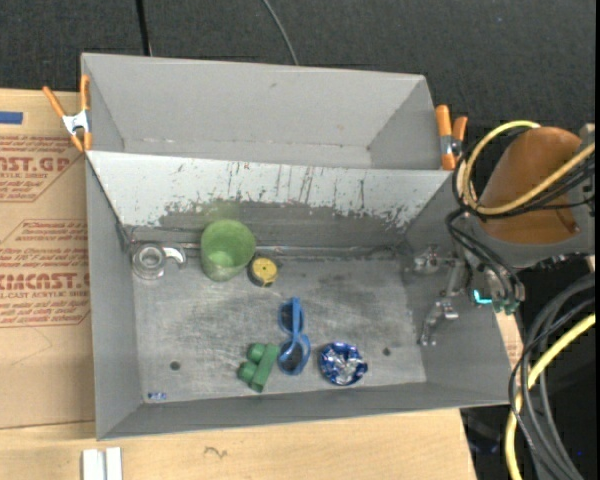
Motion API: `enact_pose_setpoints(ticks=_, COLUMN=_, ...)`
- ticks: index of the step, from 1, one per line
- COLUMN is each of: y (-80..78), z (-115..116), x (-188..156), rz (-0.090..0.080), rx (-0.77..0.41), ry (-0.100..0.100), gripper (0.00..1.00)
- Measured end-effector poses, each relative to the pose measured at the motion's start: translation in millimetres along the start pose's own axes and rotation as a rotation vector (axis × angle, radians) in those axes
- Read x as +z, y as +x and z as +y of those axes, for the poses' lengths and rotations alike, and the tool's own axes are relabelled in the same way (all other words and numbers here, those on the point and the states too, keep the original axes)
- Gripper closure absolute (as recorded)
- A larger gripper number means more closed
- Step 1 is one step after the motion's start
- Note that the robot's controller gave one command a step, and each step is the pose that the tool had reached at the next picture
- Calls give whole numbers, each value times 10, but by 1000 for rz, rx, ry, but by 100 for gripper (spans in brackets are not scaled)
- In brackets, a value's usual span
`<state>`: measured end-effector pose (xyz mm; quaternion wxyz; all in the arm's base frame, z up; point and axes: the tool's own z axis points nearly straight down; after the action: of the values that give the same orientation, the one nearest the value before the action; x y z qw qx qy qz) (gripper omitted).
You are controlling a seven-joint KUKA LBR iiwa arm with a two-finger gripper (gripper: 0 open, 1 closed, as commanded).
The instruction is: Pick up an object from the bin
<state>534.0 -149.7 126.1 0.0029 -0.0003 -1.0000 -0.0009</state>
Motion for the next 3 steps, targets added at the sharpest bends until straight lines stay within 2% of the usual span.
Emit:
enact_pose_setpoints(ticks=1, y=289, z=700, x=-141, rz=-5, rx=-92, ry=-1, gripper=0)
enact_pose_setpoints(ticks=2, y=406, z=1406, x=368, rz=-3, rx=-580, ry=-1, gripper=0)
enact_pose_setpoints(ticks=3, y=399, z=1385, x=352, rz=-4, rx=-576, ry=2, gripper=100)
